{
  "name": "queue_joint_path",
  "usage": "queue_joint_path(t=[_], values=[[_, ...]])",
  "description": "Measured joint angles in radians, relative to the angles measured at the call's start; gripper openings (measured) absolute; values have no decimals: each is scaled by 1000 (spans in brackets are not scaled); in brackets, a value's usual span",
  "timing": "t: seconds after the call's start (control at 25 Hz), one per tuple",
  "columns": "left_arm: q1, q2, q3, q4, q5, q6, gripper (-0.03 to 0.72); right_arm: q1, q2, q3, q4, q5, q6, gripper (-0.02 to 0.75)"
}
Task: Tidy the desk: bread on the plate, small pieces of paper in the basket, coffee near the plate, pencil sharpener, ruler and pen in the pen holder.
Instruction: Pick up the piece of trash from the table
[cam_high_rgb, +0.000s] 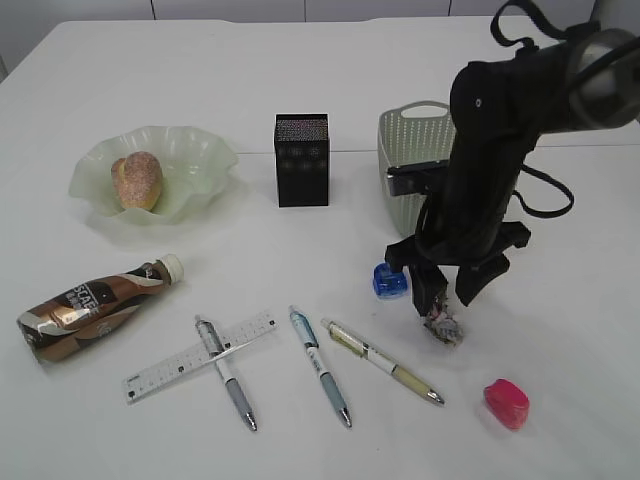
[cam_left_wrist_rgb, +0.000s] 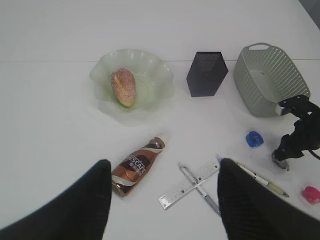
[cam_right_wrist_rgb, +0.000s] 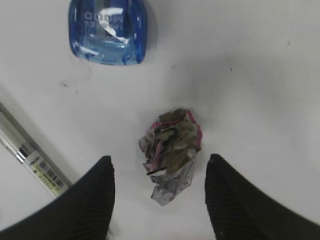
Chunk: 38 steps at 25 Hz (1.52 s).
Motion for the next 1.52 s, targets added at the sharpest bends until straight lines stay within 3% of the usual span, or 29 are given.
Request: queue_joint_path(t=[1.28, 1.36, 1.52], values=[[0, 0, 0, 0, 0, 0, 479, 0, 68, 0, -28, -41, 2, 453], [0, 0, 0, 0, 0, 0, 479, 0, 68, 0, -28, -43, 2, 428], [0, 0, 0, -2, 0, 0, 479, 0, 68, 0, -28, -44, -6, 290]])
